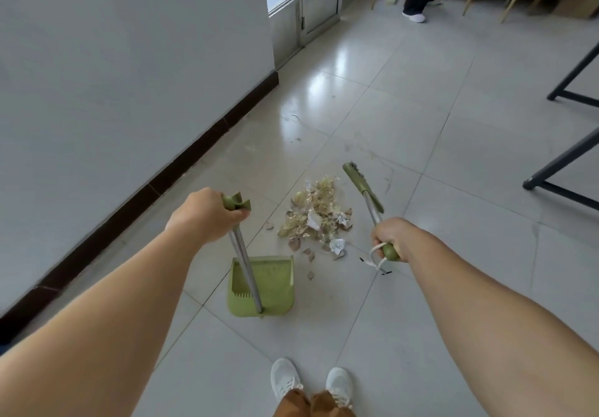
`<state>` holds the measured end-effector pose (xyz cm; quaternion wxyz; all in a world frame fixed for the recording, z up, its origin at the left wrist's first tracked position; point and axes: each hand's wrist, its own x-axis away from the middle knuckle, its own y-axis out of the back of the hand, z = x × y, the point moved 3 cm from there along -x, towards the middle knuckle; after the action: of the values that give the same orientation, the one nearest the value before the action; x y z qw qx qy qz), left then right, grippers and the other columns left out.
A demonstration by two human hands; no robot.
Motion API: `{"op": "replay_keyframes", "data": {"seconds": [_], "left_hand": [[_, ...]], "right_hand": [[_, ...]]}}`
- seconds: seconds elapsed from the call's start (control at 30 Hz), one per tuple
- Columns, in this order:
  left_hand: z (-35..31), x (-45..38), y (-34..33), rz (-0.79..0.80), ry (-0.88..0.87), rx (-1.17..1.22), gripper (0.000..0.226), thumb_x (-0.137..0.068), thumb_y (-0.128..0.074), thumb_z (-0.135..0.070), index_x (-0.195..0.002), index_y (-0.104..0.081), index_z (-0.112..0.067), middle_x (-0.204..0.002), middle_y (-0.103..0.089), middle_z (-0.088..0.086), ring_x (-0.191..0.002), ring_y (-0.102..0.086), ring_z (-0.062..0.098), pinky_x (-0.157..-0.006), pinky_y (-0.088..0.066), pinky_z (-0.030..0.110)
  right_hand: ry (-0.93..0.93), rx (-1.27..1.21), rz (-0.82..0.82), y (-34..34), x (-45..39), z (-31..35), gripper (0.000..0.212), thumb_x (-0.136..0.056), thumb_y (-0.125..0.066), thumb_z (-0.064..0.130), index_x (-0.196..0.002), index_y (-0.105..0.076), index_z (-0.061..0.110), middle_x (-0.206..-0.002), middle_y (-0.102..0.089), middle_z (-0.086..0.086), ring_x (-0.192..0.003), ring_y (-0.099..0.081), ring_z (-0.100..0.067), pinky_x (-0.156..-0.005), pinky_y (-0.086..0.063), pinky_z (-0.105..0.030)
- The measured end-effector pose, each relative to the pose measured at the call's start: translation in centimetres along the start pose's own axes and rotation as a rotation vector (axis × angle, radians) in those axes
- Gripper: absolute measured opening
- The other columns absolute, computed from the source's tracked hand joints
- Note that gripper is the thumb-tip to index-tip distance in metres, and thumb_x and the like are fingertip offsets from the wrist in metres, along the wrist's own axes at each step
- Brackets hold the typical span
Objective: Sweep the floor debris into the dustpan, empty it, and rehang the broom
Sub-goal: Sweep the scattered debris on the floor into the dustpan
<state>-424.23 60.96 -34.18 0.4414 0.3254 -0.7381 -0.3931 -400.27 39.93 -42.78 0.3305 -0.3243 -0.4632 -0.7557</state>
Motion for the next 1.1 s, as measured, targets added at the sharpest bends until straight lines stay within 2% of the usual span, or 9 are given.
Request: {"op": "replay_keyframes", "data": {"seconds": [0.13, 0.27, 0.37, 0.5, 0.63, 0.77, 0.97, 1.03, 1.1], "left_hand": [[0.6, 0.4, -0.9, 0.025, -0.030, -0.023, 0.036, -0.085, -0.067, -0.053, -0.083, -0.065, -0.017, -0.078, -0.067, 0.003, -0.073, -0.066, 0.019, -0.068, -0.056, 0.035], [1.9, -0.3, -0.4, 0.034, -0.061, -0.018, 0.034, -0.086, -0.067, -0.051, -0.084, -0.065, -0.017, -0.077, -0.065, 0.002, -0.068, -0.062, 0.016, -0.058, -0.049, 0.029], [3.3, -1.4, 0.5, 0.049, -0.097, -0.019, 0.033, -0.087, -0.067, -0.051, -0.082, -0.064, -0.018, -0.075, -0.063, 0.001, -0.065, -0.059, 0.014, -0.053, -0.043, 0.026], [5.5, -3.3, 1.8, 0.087, -0.171, -0.029, 0.035, -0.086, -0.067, -0.052, -0.086, -0.064, -0.017, -0.077, -0.064, 0.000, -0.067, -0.061, 0.014, -0.056, -0.047, 0.027], [7.2, -4.9, 3.0, 0.119, -0.265, -0.081, 0.036, -0.087, -0.065, -0.054, -0.085, -0.062, -0.017, -0.075, -0.062, -0.001, -0.064, -0.058, 0.013, -0.052, -0.042, 0.025], [8.8, -6.4, 4.5, 0.131, -0.323, -0.091, 0.037, -0.086, -0.065, -0.055, -0.087, -0.064, -0.018, -0.076, -0.064, -0.001, -0.065, -0.059, 0.015, -0.052, -0.042, 0.026], [10.9, -7.8, 6.2, 0.138, -0.345, -0.092, 0.039, -0.086, -0.065, -0.056, -0.085, -0.062, -0.017, -0.073, -0.061, -0.001, -0.064, -0.058, 0.016, -0.051, -0.040, 0.026], [11.7, -8.3, 6.5, 0.139, -0.339, -0.094, 0.039, -0.085, -0.065, -0.057, -0.083, -0.061, -0.018, -0.073, -0.061, -0.002, -0.063, -0.057, 0.016, -0.051, -0.039, 0.026], [12.6, -8.8, 6.6, 0.140, -0.334, -0.100, 0.041, -0.085, -0.064, -0.059, -0.080, -0.060, -0.018, -0.072, -0.060, -0.002, -0.064, -0.058, 0.017, -0.052, -0.041, 0.026]], "right_hand": [[-0.124, -0.229, 0.124, -2.0, 1.0, -1.9, 0.019, -0.092, -0.043, -0.006, -0.075, -0.050, 0.000, -0.066, -0.048, -0.013, -0.047, -0.046, -0.017, -0.030, -0.041, -0.013], [-0.227, -0.605, 0.219, -6.6, 1.3, -1.0, 0.015, -0.095, -0.046, 0.001, -0.081, -0.051, 0.002, -0.069, -0.052, -0.011, -0.024, -0.047, -0.013, -0.028, -0.041, -0.015], [-0.202, -0.773, 0.261, -9.8, 2.6, 1.5, 0.019, -0.097, -0.043, 0.004, -0.079, -0.050, 0.000, -0.069, -0.054, -0.012, -0.025, -0.050, -0.016, -0.027, -0.042, -0.017], [-0.180, -1.046, 0.220, -12.3, 3.6, 4.3, 0.019, -0.096, -0.043, 0.003, -0.079, -0.051, 0.000, -0.063, -0.050, -0.010, -0.023, -0.047, -0.013, -0.027, -0.041, -0.016], [-0.215, -1.162, 0.139, -14.1, 5.1, 5.3, 0.022, -0.096, -0.044, 0.005, -0.075, -0.052, 0.001, -0.041, -0.050, -0.008, -0.018, -0.042, -0.012, -0.028, -0.041, -0.014], [-0.234, -1.138, 0.085, -16.0, 7.5, 6.7, 0.022, -0.095, -0.046, 0.004, -0.074, -0.051, 0.001, -0.063, -0.048, -0.010, -0.018, -0.043, -0.013, -0.027, -0.039, -0.016], [-0.284, -1.280, 0.096, -18.6, 8.4, 9.9, 0.027, -0.098, -0.044, 0.012, -0.076, -0.051, -0.002, -0.072, -0.051, -0.014, -0.037, -0.052, -0.021, -0.025, -0.039, -0.018], [-0.292, -1.406, 0.132, -19.4, 7.8, 10.9, 0.027, -0.097, -0.045, 0.012, -0.076, -0.053, -0.003, -0.075, -0.051, -0.015, -0.050, -0.053, -0.021, -0.025, -0.039, -0.019], [-0.270, -1.517, 0.191, -20.0, 7.2, 12.1, 0.024, -0.096, -0.044, 0.009, -0.078, -0.054, -0.004, -0.083, -0.052, -0.017, -0.051, -0.054, -0.022, -0.025, -0.039, -0.019]]}}
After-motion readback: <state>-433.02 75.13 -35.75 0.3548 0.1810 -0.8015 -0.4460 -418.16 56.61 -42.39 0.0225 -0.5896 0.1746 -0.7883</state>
